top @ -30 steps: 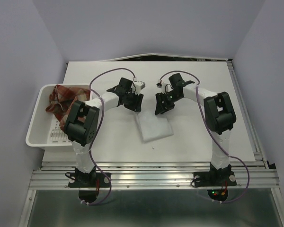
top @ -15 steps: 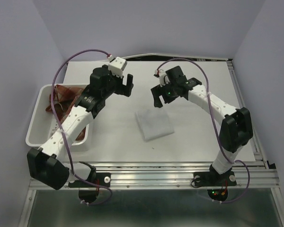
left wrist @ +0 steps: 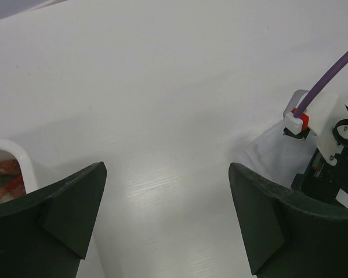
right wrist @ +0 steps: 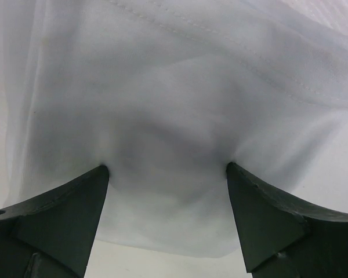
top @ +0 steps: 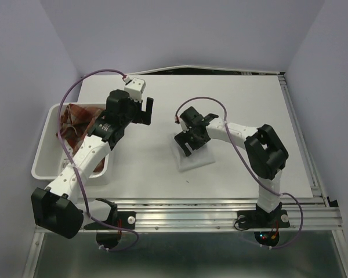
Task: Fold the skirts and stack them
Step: Neatly place the folded skirt to the corner
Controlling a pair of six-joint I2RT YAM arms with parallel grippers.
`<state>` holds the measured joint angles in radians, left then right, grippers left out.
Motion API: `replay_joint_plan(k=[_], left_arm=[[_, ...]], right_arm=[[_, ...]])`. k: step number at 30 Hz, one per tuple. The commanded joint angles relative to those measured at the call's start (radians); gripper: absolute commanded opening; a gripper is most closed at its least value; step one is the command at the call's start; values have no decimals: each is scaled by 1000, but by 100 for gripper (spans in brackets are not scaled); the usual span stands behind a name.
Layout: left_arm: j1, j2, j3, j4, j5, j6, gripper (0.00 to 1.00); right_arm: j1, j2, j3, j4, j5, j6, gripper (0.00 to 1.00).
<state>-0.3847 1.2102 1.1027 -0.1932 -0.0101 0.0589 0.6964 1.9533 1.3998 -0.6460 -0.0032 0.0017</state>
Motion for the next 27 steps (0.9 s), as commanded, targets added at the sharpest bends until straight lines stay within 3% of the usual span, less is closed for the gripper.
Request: replay_joint_plan(k=[1, 17, 20, 24, 27], left_arm=[[4, -37, 13, -14, -19, 32, 98], [6, 31, 48, -89, 90, 67, 99], [6, 28, 48, -110, 87, 79, 98], [6, 17, 23, -120, 111, 96, 98], [6, 23, 19, -123, 134, 98, 98]], right_arm=[[-70, 27, -50, -14, 12, -20, 88], [-745, -344, -504, -29, 80, -553, 90], [-979, -378, -550, -30, 37, -682, 91], [-1099, -413, -601, -34, 23, -802, 91], [-1111, -436, -621, -50, 17, -830, 91]])
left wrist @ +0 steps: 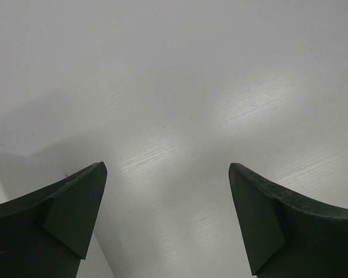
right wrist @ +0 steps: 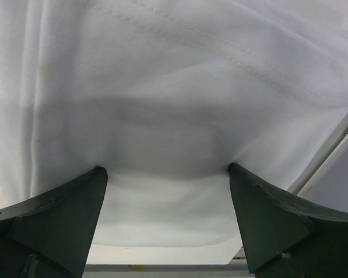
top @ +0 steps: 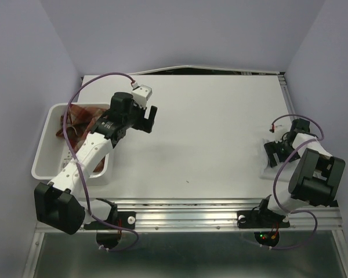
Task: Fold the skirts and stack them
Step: Neatly place the folded skirt to the corner
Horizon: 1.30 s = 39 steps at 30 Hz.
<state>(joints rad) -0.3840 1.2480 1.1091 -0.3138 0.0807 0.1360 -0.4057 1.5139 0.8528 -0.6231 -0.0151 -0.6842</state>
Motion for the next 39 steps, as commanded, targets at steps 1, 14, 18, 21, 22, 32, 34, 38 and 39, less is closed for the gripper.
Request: replay_joint_plan(k=[1, 14, 18, 21, 22, 32, 34, 38, 39], left_arm=[[5, -12, 14, -4, 50, 20, 98], [7, -4, 78, -48, 151, 45, 99], [7, 8, 124, -62, 165, 57, 98], [13, 21, 138, -57, 179, 51, 98], [13, 24, 138, -51, 183, 48, 98], [88, 24, -5, 12, 232, 16, 99], [100, 10, -32, 30, 244, 10, 98], [106, 1, -32, 33, 245, 8, 98], [108, 2, -29, 33, 245, 8, 98]], right_arm=[[-8, -12, -77, -76, 32, -147, 91], [-21, -17, 413, -396, -262, -43, 100], [-10, 3, 644, -492, -455, 98, 100], [53, 17, 715, -471, -561, 266, 100], [80, 14, 710, -445, -606, 312, 100], [530, -47, 350, -53, -479, 592, 100], [553, -43, 332, -43, -465, 594, 100], [553, -49, 318, -36, -454, 585, 100], [553, -50, 324, -43, -456, 581, 100]])
